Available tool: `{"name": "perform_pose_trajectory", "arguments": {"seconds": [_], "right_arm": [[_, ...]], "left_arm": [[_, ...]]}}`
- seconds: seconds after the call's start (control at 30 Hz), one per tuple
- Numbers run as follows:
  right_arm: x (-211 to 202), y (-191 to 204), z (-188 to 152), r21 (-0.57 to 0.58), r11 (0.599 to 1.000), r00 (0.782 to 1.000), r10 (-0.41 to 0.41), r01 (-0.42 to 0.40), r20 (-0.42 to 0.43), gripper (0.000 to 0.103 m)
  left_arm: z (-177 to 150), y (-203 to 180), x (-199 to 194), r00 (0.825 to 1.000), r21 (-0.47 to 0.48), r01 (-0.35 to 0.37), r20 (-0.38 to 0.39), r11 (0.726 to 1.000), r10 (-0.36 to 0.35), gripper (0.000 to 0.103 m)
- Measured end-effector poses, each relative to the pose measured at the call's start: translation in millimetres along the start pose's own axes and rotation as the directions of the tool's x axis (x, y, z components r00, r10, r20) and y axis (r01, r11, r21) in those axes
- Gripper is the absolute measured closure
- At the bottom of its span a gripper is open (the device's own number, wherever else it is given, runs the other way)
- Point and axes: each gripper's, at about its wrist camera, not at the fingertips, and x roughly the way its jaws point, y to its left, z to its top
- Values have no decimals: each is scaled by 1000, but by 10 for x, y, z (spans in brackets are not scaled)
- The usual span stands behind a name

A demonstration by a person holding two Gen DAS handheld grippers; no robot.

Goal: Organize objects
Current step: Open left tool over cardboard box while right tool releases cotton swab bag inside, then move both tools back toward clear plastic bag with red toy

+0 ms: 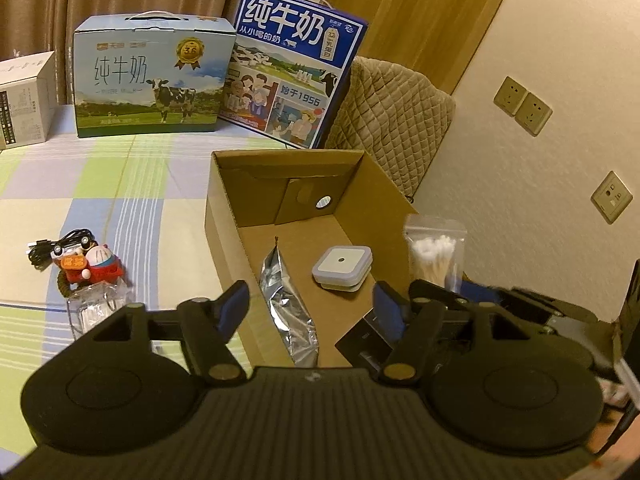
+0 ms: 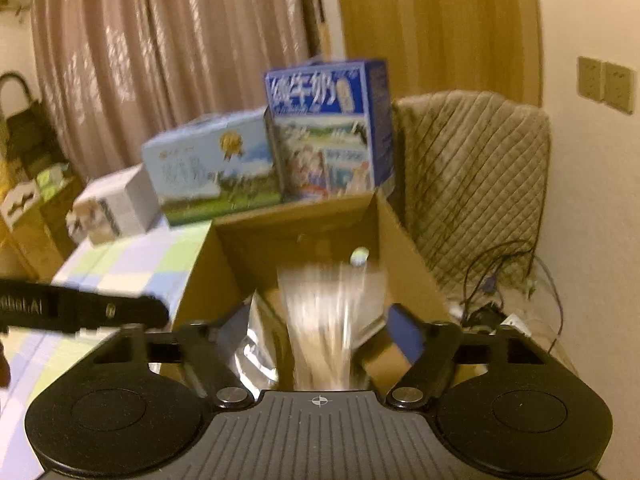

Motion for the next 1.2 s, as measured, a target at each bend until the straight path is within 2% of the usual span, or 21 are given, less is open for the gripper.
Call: {"name": "perform_pose_trajectory", "arguments": {"seconds": [0.03,0.5,0.9,1.2], "right_arm": [[-17,0,18,4,1000,1000,-2,2,-2,29],[-573,223,97,-15,1000,999,-1,2,42,29],[-1112,841,-33,-49,997,996,61,-58,67,29],[-1234,1370,-314,-74,988,990,136,-133,47,29]], "left_arm": [[-6,7,-17,1000,0,-4,0,1000,4,31],[-203,185,-454,999,-21,-44,9,999,44,26],[-497,505,-1156,994,-55,-97,52,994,99,19],[-820,942,-1705,980,-77,-171,89,982,178,8]]}}
